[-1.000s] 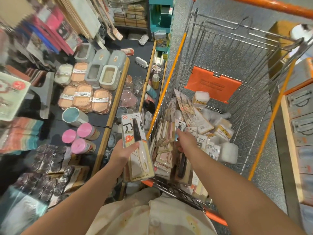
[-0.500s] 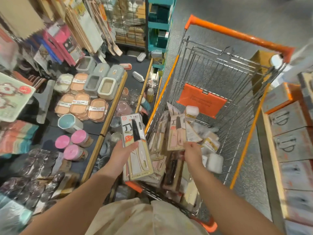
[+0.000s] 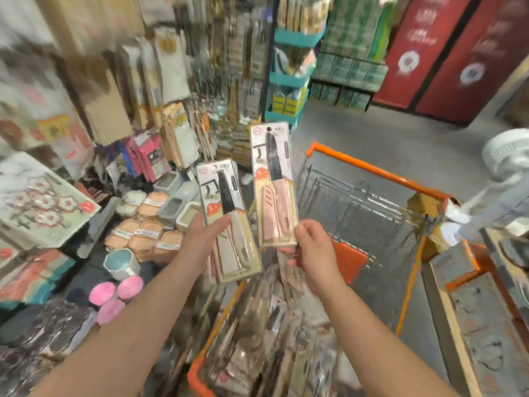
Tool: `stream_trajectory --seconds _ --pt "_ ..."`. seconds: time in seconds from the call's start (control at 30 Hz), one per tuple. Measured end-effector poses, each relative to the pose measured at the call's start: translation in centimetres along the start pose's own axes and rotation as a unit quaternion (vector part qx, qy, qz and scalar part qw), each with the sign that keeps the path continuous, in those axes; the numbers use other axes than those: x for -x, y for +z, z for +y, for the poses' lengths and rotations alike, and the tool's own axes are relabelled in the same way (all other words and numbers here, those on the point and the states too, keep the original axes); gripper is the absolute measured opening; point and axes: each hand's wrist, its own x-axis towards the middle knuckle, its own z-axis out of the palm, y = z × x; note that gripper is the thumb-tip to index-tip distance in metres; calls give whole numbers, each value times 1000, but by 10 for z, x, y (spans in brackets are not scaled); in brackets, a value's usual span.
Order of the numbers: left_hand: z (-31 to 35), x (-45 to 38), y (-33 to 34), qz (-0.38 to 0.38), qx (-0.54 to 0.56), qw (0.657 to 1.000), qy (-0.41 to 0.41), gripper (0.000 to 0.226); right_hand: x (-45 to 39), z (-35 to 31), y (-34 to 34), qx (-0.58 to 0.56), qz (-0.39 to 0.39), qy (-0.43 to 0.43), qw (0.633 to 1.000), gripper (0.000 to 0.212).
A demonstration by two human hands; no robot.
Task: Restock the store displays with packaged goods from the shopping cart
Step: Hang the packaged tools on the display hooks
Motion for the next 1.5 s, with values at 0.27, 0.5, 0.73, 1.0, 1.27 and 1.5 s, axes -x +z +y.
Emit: stream_trajectory --seconds 0.27,0.5,0.73,1.0,1.27,1.5 --pt "150 16 -89 176 -47 964 194 42 -32 -110 134 -23 -174 -106 979 21" --pt "246 58 -205 306 -68 913 262 41 -8 -172 256 -118 -269 -91 952 19" --pt "288 94 -280 385 -78 880 267 70 8 -209 341 -123 -338 -77 930 15" --pt "303 94 -317 406 -57 874 261 19 -5 -227 397 -97 -348 -100 927 14" --pt "321 79 -331 393 -70 881 253 56 -15 -252 428 -93 -375 -108 916 15" --pt "320 80 -330 388 -54 881 264 21 -18 -265 425 -98 -371 -110 917 16"
